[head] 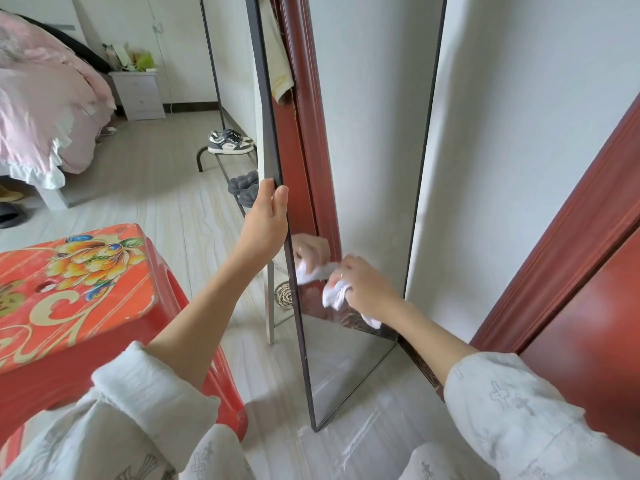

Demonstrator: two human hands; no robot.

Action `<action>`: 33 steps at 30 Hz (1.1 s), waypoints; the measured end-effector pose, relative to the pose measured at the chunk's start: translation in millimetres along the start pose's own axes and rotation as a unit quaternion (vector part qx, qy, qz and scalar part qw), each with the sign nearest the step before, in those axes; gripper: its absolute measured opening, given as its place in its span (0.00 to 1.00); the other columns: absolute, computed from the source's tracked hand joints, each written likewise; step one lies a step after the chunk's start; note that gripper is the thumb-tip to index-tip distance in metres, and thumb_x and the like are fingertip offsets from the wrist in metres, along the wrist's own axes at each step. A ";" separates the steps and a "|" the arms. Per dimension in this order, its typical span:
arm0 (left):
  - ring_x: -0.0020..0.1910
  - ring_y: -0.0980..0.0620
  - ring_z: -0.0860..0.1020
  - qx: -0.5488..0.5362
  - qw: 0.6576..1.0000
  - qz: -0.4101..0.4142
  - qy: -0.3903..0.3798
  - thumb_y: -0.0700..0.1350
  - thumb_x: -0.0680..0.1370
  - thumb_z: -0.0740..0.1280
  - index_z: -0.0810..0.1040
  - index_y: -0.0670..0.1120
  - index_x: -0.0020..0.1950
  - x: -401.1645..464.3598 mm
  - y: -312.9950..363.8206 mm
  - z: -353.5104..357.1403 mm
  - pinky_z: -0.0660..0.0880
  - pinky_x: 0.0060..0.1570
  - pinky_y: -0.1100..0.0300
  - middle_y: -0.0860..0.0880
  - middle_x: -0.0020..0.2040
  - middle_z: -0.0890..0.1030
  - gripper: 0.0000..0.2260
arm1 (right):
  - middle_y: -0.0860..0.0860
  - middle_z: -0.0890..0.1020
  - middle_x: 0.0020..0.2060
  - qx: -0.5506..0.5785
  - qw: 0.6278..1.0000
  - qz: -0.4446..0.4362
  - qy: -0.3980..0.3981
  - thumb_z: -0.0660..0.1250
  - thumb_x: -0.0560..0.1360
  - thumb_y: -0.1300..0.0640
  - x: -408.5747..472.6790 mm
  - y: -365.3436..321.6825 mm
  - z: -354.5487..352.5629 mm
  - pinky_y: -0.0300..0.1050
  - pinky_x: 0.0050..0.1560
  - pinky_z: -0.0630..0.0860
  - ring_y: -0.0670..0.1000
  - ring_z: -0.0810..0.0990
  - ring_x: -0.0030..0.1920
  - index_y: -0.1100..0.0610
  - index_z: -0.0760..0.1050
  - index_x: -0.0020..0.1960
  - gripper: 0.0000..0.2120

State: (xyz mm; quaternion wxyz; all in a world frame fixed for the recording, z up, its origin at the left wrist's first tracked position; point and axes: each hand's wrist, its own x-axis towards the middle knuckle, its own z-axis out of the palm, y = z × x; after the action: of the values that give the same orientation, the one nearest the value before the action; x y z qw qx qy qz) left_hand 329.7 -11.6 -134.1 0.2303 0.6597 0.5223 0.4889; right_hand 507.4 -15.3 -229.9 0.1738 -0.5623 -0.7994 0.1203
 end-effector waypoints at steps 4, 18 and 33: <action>0.28 0.55 0.60 -0.012 1.000 -0.013 -0.003 0.47 0.82 0.50 0.58 0.49 0.37 2.4 -1.3 -2.1 0.62 0.33 0.58 0.52 0.31 0.60 0.13 | 0.53 0.74 0.54 0.052 0.984 -0.037 0.163 0.60 0.71 0.71 7.3 -17.5 -30.6 0.47 0.55 0.73 0.52 0.72 0.56 0.61 0.75 0.54 0.15; 0.33 0.53 0.59 -0.063 0.996 -0.056 -0.035 0.49 0.82 0.49 0.59 0.49 0.40 -8.5 -24.7 7.2 0.67 0.40 0.52 0.52 0.34 0.58 0.11 | 0.50 0.80 0.42 0.051 0.963 -0.136 0.228 0.52 0.63 0.65 0.1 -32.2 61.4 0.34 0.36 0.72 0.47 0.72 0.46 0.59 0.79 0.41 0.18; 0.27 0.62 0.65 -0.055 0.998 -0.037 0.015 0.46 0.82 0.49 0.62 0.46 0.41 -46.7 -60.3 42.8 0.64 0.31 0.68 0.53 0.32 0.65 0.11 | 0.56 0.78 0.45 0.059 0.970 -0.044 0.230 0.64 0.67 0.72 -8.3 -9.7 52.3 0.49 0.40 0.77 0.57 0.76 0.47 0.62 0.80 0.47 0.12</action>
State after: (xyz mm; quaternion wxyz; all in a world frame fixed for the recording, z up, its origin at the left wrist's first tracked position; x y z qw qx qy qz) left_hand 340.7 -24.4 -220.0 0.2761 0.6192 0.5221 0.5175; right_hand 480.0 -26.2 -275.0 0.3913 -0.5276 -0.7535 0.0268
